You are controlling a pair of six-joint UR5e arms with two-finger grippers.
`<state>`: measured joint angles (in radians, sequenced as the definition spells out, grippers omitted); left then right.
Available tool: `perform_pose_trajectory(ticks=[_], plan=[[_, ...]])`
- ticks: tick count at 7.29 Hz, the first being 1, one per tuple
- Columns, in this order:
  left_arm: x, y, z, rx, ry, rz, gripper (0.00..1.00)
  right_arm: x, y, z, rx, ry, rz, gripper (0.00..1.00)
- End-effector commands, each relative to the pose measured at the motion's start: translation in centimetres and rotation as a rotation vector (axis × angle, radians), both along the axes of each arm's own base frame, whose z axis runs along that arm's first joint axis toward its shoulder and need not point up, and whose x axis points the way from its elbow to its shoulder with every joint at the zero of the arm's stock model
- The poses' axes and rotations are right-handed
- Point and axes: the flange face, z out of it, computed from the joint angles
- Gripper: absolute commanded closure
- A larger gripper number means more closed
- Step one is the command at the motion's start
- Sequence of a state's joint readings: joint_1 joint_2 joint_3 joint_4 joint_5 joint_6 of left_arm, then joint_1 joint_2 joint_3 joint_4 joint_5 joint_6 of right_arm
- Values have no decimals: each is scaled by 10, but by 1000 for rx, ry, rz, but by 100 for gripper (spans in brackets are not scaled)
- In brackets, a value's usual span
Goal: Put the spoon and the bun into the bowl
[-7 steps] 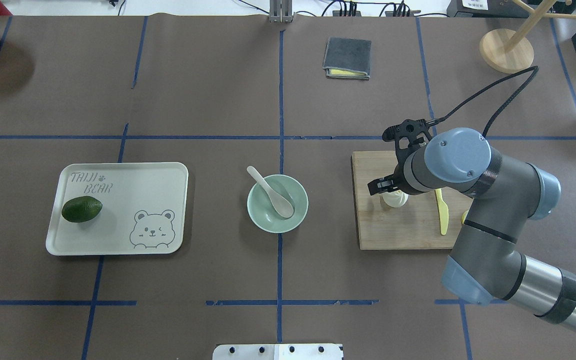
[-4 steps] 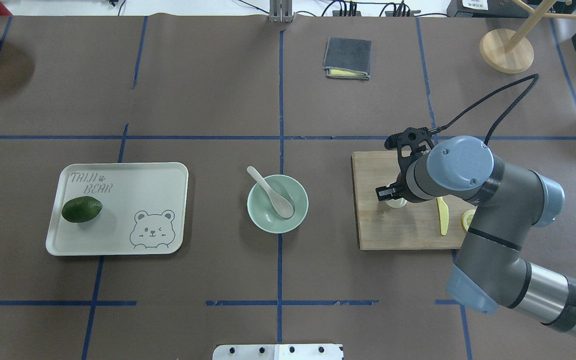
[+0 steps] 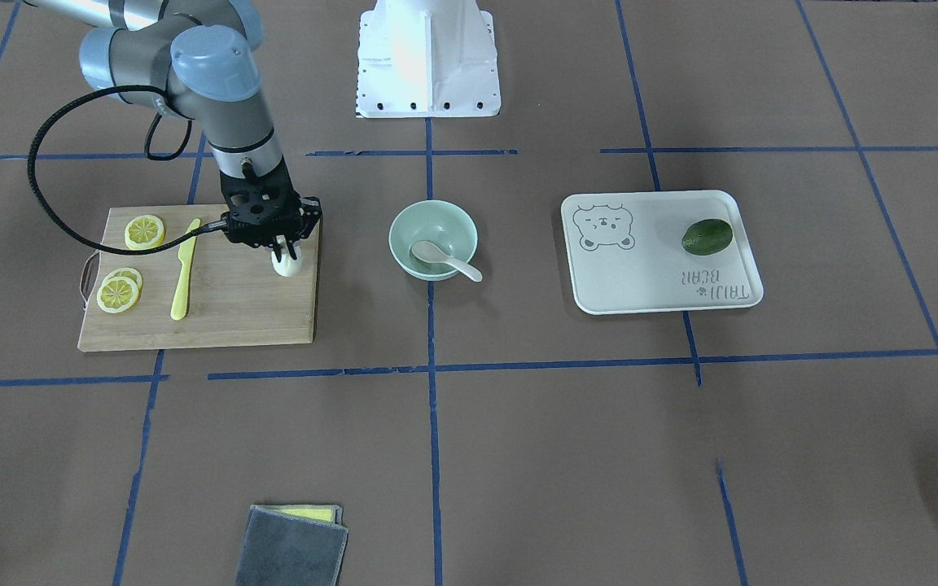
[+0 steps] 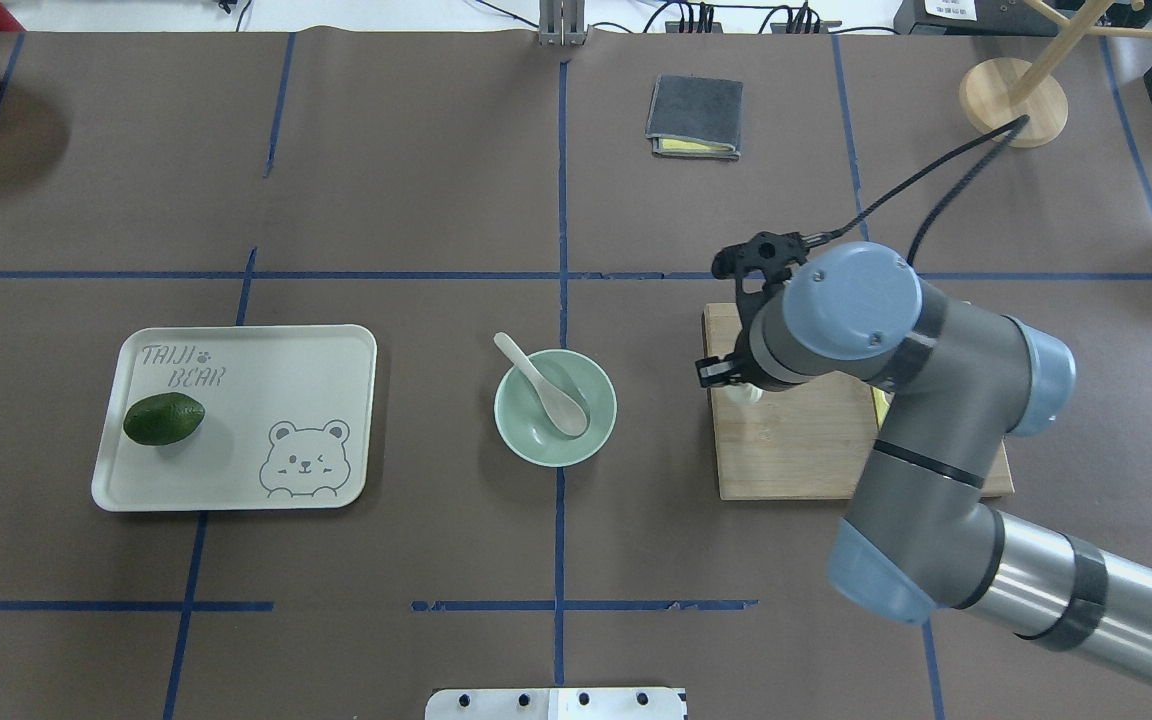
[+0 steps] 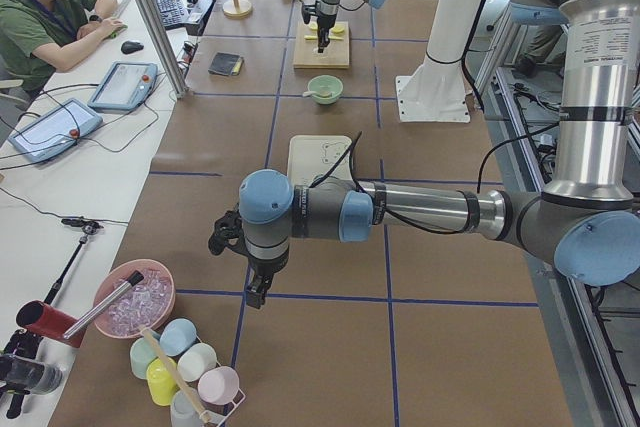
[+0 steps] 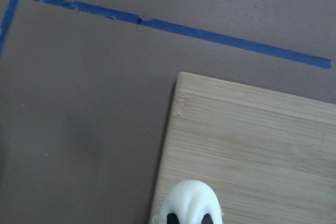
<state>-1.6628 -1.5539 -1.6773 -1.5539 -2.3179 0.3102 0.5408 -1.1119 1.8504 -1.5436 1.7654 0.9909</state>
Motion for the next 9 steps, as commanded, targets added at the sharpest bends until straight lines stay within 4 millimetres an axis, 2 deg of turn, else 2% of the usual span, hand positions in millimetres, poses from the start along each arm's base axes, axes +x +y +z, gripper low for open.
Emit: perform_pose_trajectory(ticks=[1, 2, 3, 4, 5, 8, 9], plan=[[0, -1, -1, 3, 1, 1, 0, -38, 14, -100, -67, -40, 76, 100], [0, -1, -1, 3, 1, 1, 0, -75, 16, -121, -86, -32, 134, 100], [0, -1, -1, 3, 1, 1, 0, -113, 23, -129, -94, -6, 135, 100], [0, -1, -2, 5, 1, 1, 0, -127, 28, -124, -93, 15, 128, 87], [0, -1, -4, 9, 1, 1, 0, -133, 37, -113, -73, 36, 135, 2], [0, -2, -5, 16, 0, 3, 0, -128, 35, -125, -22, 28, 150, 0], [0, -2, -6, 18, 0, 3, 0, -119, 28, -127, -8, 25, 134, 0]])
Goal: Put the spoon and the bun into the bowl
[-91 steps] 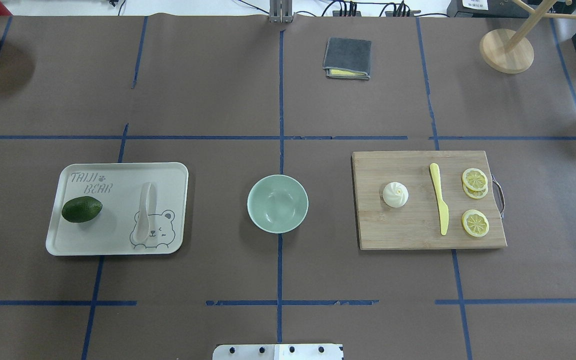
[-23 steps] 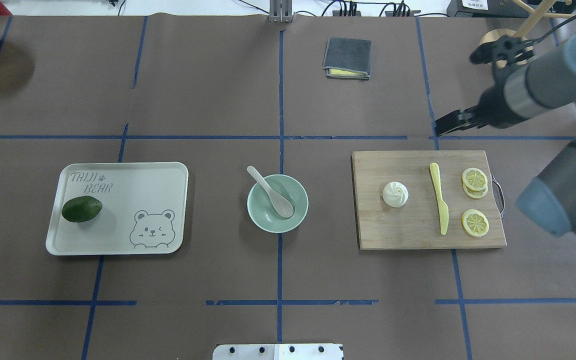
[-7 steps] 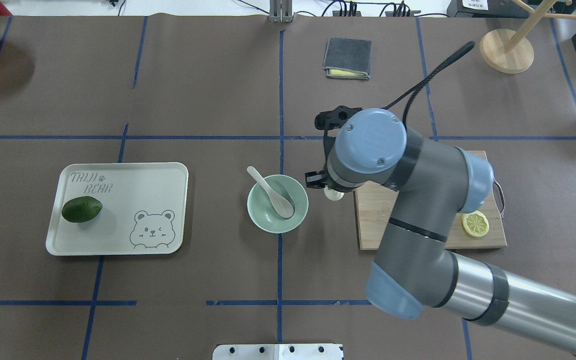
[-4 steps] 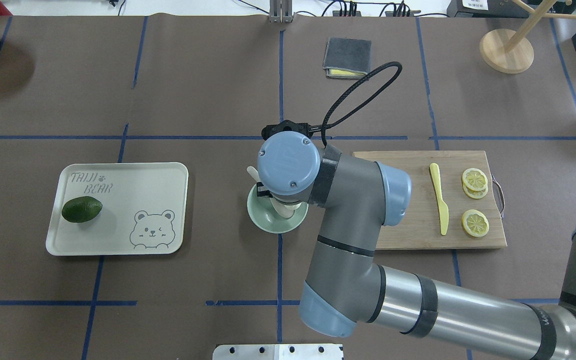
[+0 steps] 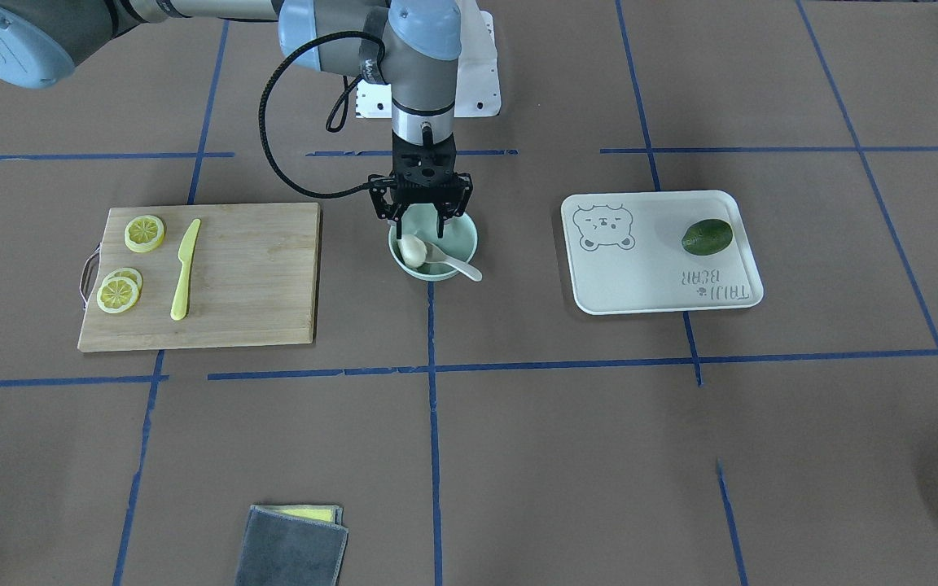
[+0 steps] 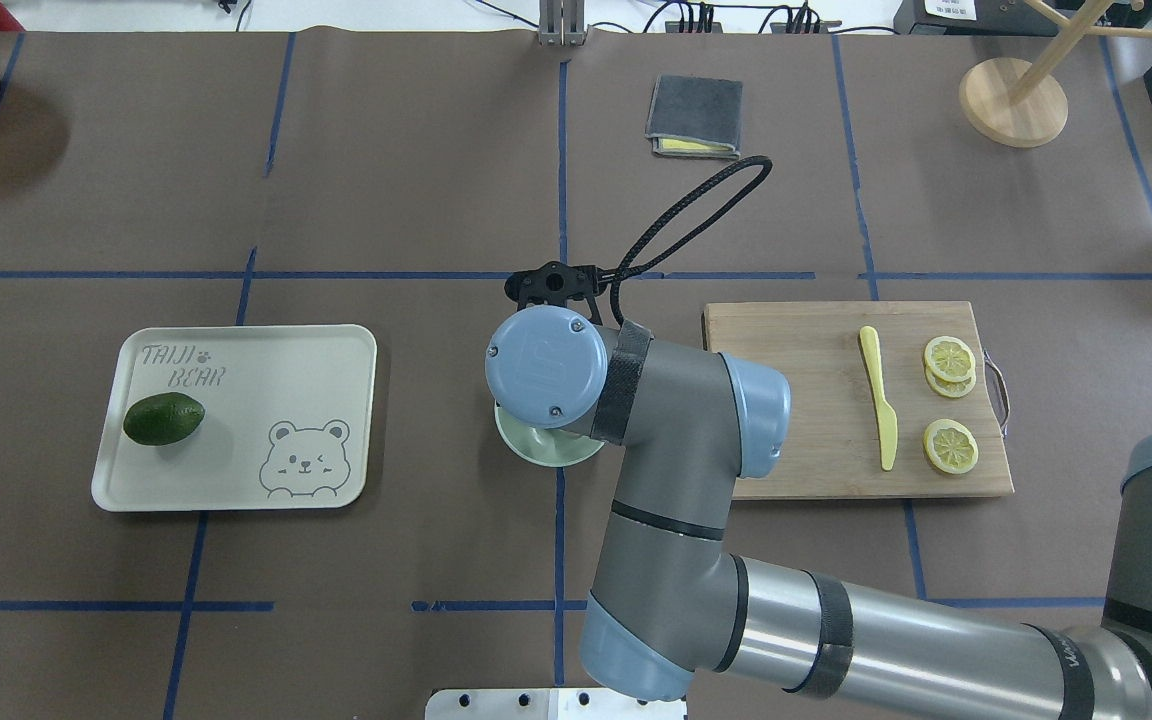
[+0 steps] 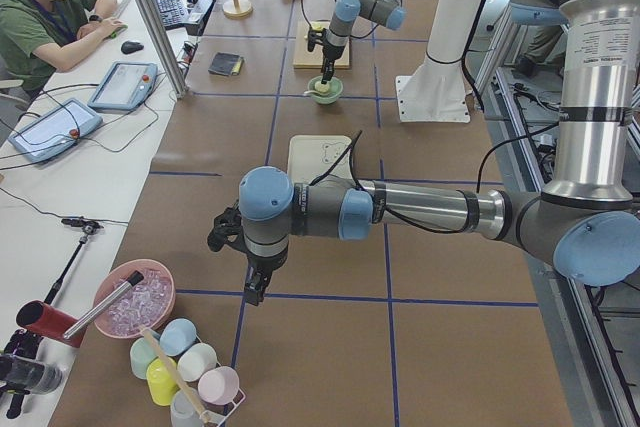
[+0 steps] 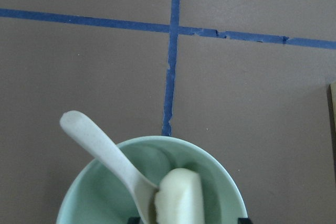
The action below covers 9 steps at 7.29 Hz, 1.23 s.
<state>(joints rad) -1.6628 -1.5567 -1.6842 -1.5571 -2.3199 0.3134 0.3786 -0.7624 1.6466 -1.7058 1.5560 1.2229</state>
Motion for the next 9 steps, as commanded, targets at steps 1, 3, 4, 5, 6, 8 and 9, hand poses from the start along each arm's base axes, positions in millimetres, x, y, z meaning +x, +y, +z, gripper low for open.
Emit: perform_pose_trajectory(ticks=[1, 3, 4, 5, 6, 8, 9], plan=[[0, 0, 0, 2, -1, 1, 0, 27, -23, -8, 4, -24, -31, 0], [0, -1, -1, 7, -1, 4, 0, 130, -94, 8, 32, -55, -114, 0], [0, 4, 5, -7, -2, 5, 0, 202, -144, 37, 57, -49, -186, 0], [1, 7, 14, -29, 8, 6, 0, 278, -185, 76, 97, -31, -256, 0], [2, 6, 11, -27, 14, 6, 0, 347, -213, 112, 145, -13, -323, 0], [7, 8, 11, -83, 84, -13, 0, 460, -230, 194, 187, -20, -424, 0], [9, 9, 8, -102, 112, -24, 0, 508, -222, 241, 203, 16, -455, 0]])
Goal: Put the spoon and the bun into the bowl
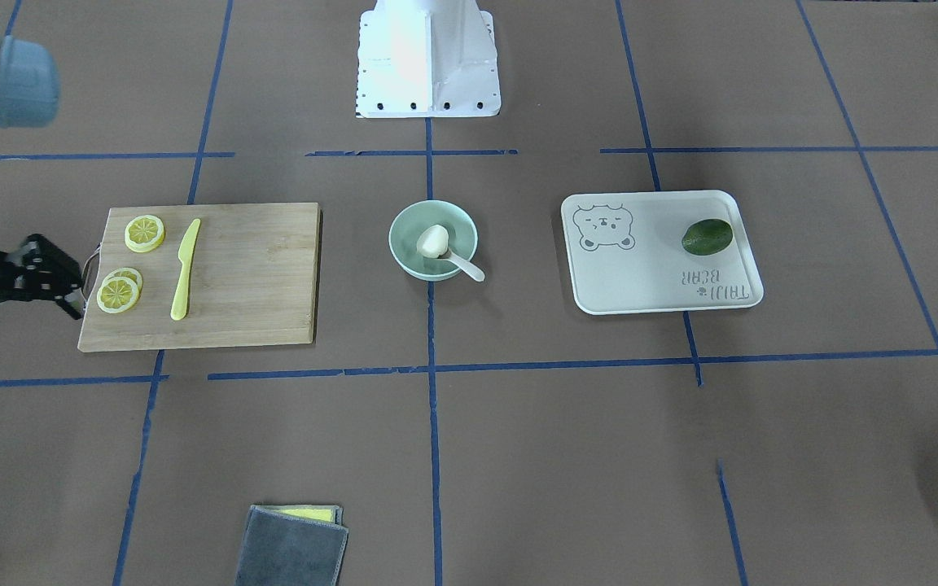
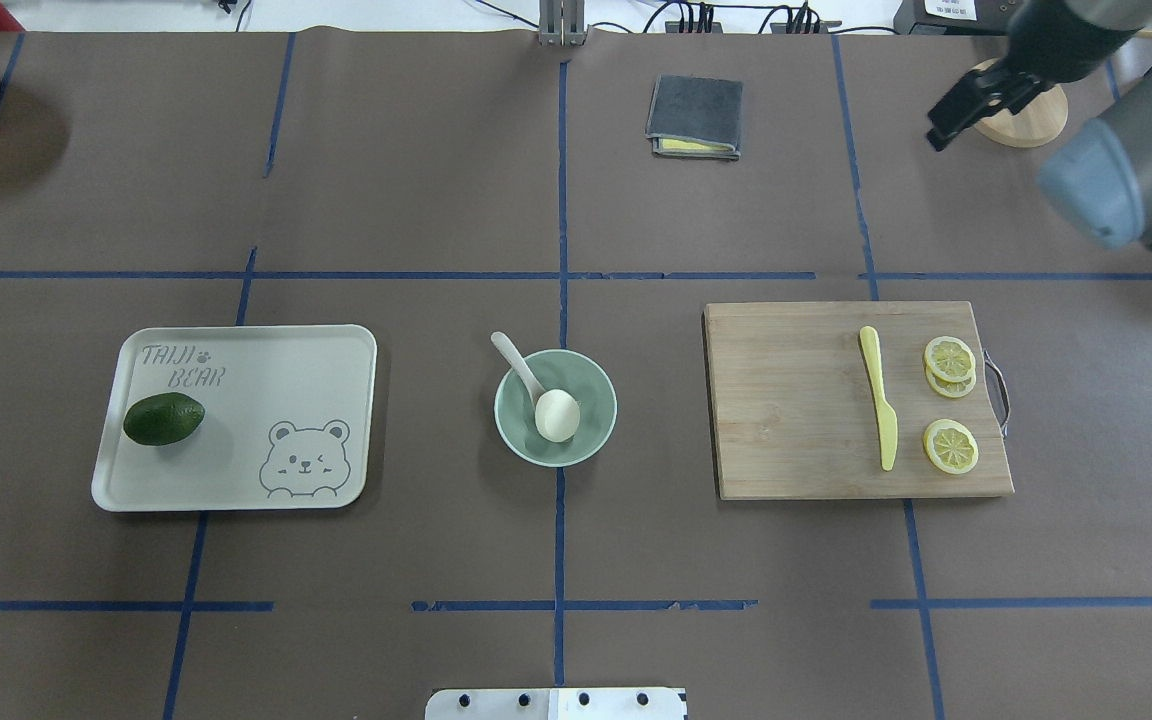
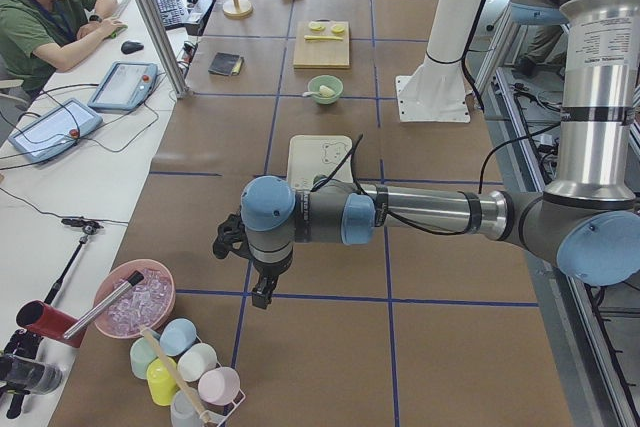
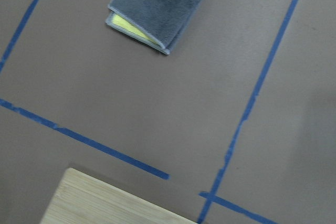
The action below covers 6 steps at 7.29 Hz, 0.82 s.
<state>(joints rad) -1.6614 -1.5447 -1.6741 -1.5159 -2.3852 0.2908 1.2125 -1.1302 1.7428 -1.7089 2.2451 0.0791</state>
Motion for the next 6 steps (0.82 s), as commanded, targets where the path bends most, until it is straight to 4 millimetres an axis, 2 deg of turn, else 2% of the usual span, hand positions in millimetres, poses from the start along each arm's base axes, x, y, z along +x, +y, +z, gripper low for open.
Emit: perform_pose_trajectory(ticks=[1, 2, 3, 4, 5, 6], plan=[[3, 1, -5, -20, 39, -12, 0, 119, 19, 114, -16, 55, -13, 0], [3, 0, -5, -15, 39, -11, 0, 161, 48, 176, -115, 67, 49, 0], [2, 1, -5, -14, 35, -8, 0, 187, 82, 225, -187, 82, 85, 0], [2, 1, -4, -13, 26, -7, 0, 209, 103, 256, -249, 98, 126, 0], [2, 0, -5, -9, 24, -6, 0, 226, 119, 270, -286, 83, 165, 0], [2, 0, -5, -9, 24, -6, 0, 226, 121, 272, -296, 71, 164, 0]])
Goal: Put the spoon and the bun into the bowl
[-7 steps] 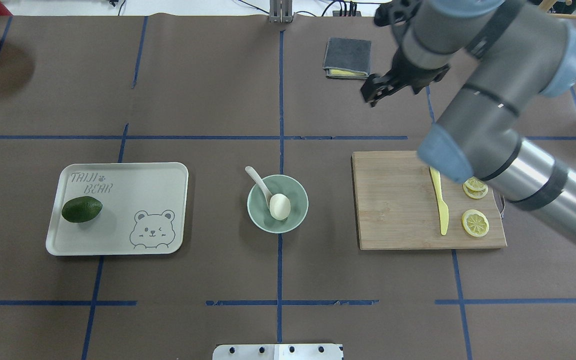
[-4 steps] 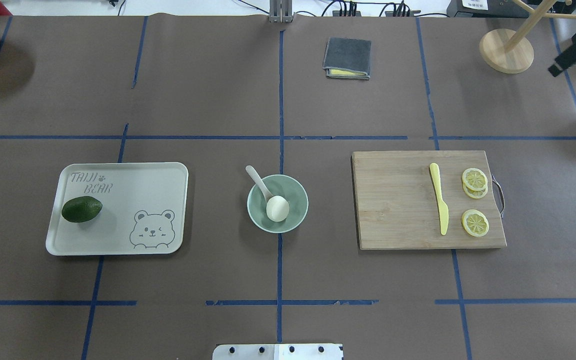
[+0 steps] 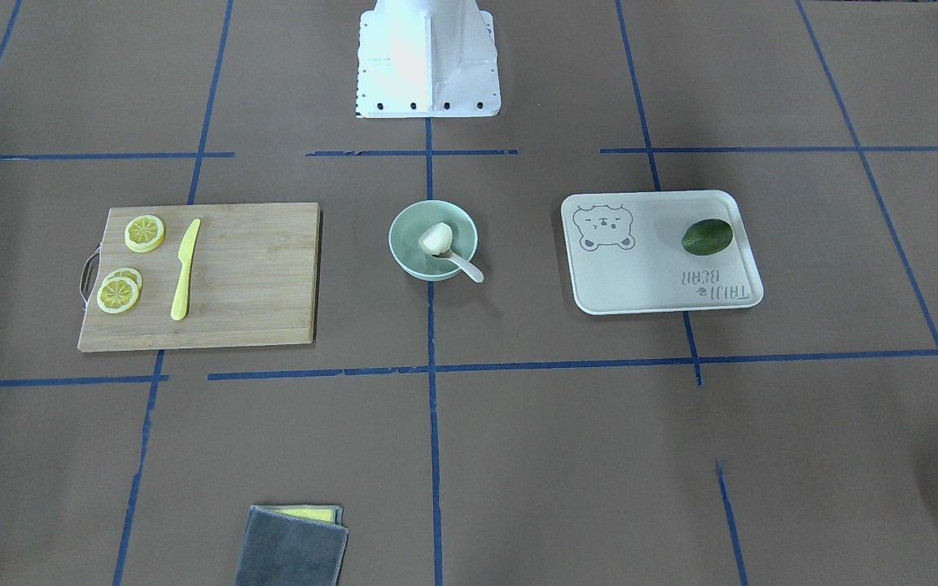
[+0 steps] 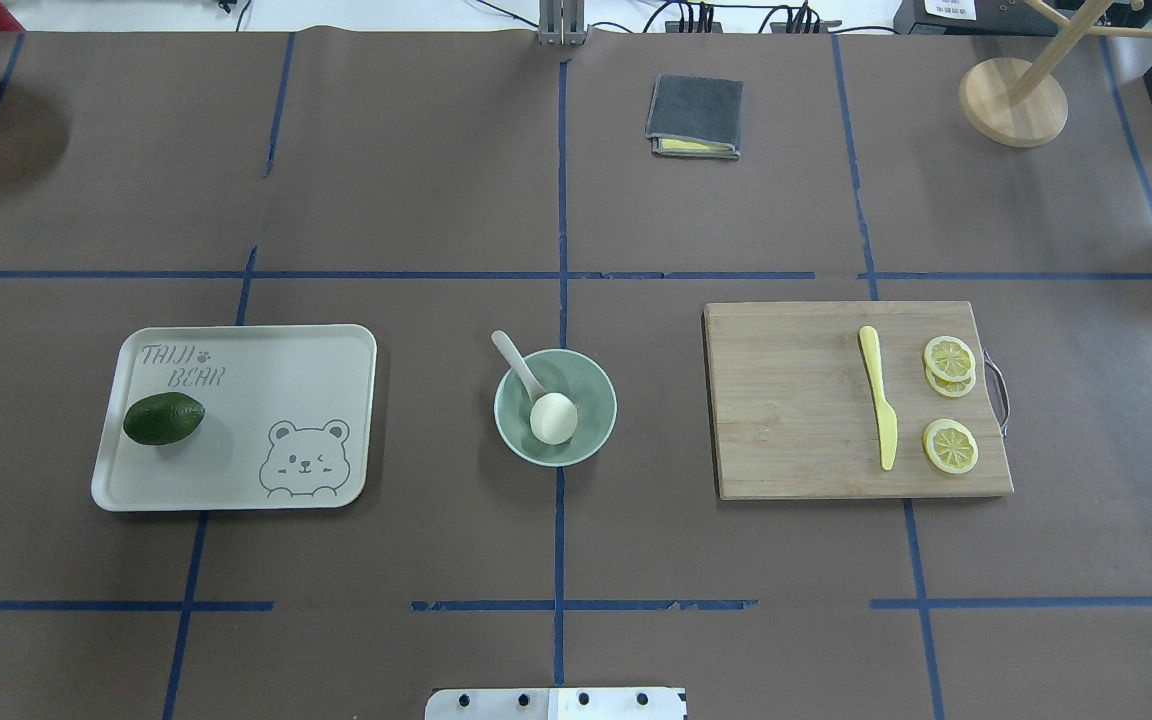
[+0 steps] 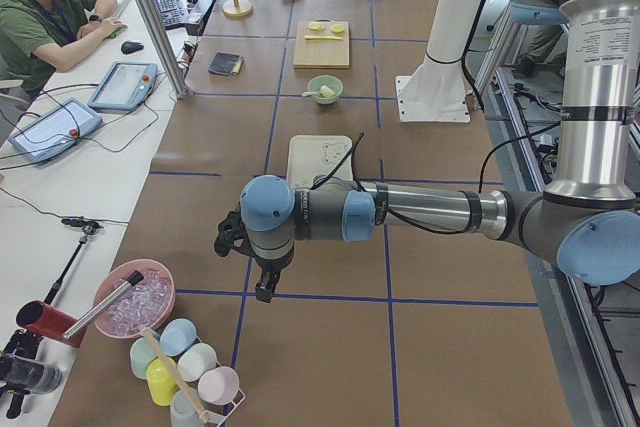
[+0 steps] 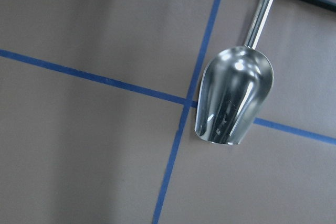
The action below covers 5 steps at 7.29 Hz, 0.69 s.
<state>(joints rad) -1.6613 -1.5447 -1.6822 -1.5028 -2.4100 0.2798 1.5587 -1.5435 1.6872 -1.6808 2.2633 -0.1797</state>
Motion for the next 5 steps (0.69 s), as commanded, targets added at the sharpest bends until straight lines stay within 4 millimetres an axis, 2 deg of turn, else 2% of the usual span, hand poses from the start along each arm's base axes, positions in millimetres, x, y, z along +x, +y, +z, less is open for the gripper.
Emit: perform_pose_trajectory(ticks=[1, 5], plan=[[0, 0, -1, 3, -2, 1, 0, 8, 12, 12, -32, -27, 24, 0], [0, 0, 0, 2, -2, 1, 0, 8, 16, 17, -41, -30, 23, 0]])
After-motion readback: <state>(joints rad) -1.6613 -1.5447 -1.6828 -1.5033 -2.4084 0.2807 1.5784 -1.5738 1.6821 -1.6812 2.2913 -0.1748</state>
